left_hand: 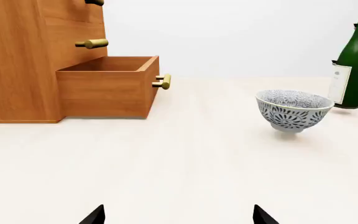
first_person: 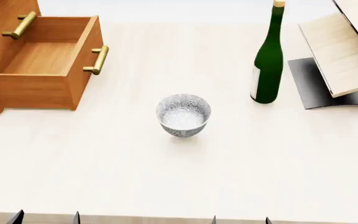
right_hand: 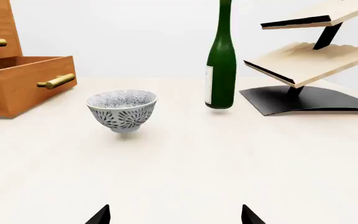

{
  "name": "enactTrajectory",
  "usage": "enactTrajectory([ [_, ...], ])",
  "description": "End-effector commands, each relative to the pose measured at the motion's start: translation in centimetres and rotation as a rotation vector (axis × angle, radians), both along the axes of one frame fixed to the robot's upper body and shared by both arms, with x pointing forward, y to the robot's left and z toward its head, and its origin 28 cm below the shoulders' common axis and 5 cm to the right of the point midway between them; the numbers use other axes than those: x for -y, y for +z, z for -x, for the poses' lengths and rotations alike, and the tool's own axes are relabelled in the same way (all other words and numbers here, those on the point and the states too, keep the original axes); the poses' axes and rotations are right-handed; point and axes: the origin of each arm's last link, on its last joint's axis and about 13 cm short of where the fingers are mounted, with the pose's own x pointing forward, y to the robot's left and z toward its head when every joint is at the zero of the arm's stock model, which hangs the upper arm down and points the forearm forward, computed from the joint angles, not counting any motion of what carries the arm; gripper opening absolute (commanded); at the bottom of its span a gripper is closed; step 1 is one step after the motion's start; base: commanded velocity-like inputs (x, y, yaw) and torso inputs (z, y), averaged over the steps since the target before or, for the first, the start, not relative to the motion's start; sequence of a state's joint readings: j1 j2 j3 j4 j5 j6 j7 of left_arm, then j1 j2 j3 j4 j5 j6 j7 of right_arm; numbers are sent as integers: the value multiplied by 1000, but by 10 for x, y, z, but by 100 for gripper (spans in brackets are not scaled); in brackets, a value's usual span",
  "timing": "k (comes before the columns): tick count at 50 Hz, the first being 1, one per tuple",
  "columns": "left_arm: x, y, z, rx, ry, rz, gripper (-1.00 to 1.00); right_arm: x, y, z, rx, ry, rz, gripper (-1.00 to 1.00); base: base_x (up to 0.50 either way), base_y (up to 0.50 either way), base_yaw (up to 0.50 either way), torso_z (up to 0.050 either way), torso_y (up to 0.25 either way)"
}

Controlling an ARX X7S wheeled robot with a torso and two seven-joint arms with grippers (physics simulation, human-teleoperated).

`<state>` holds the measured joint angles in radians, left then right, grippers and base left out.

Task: Close the bottom drawer of the cabinet.

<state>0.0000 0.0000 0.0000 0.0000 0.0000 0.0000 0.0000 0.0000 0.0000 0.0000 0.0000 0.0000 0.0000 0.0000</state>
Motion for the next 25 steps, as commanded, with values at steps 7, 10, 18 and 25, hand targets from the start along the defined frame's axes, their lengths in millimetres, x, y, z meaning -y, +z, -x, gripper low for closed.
enactTrajectory([
  [7,-1,1,0,10,2,-5,100,0,1,-2,1,-17,3,100,0,0,0,0,0],
  [10,0,0,1,10,-4,-3,100,0,2,-2,0,-15,-1,100,0,0,0,0,0],
  [18,-1,0,0,11,-4,-8,100,1,2,-3,-1,-16,-6,100,0,0,0,0,0],
  [25,-1,1,0,12,0,-12,100,4,4,-11,-4,-24,-1,100,0,0,0,0,0],
])
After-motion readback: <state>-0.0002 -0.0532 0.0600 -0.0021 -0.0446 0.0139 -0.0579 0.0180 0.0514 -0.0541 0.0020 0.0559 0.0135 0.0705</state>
